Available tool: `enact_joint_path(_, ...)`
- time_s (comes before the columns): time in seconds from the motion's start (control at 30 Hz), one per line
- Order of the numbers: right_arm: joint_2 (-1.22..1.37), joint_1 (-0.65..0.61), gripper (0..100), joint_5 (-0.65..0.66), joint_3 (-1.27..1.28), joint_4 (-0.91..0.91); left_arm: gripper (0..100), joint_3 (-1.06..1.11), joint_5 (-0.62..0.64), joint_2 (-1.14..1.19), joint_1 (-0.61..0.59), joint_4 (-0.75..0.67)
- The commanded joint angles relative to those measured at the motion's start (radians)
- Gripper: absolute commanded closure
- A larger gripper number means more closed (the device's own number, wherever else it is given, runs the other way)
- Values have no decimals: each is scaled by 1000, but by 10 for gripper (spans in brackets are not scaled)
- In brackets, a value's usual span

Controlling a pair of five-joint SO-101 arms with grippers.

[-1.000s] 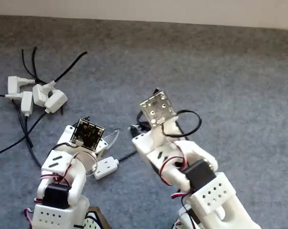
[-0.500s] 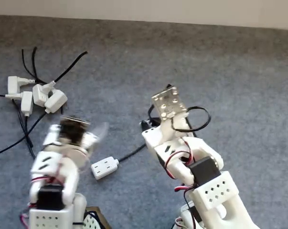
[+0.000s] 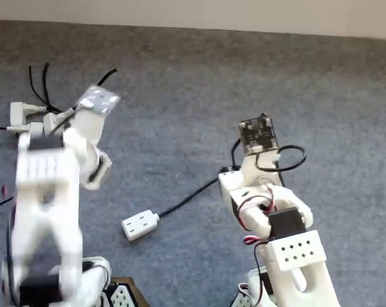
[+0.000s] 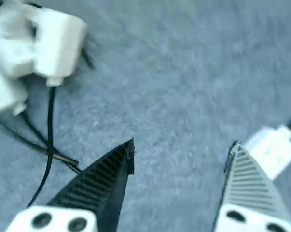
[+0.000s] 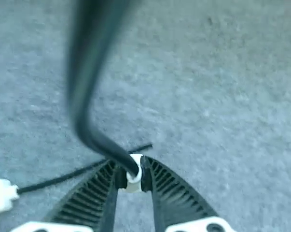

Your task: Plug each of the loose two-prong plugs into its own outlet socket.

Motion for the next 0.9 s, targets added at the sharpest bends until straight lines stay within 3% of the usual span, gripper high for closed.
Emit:
enact_joint_path(0.0, -7, 25, 993, 14, -36, 39, 701, -381, -267, 274, 5, 296)
enact_joint_path(0.27, 249, 101, 993, 11, -137, 27, 701, -390, -321, 323, 163, 356)
enact_joint_path(0.43, 228, 179, 993, 15, -156, 2, 701, -302, -321, 323, 269, 354)
enact_joint_path(0.73, 231, 216, 993, 54, -157, 4, 702, -166, -327, 325, 277, 290)
enact_joint_path(0.87, 231, 216, 993, 55, -156, 4, 702, -47, -327, 326, 278, 153)
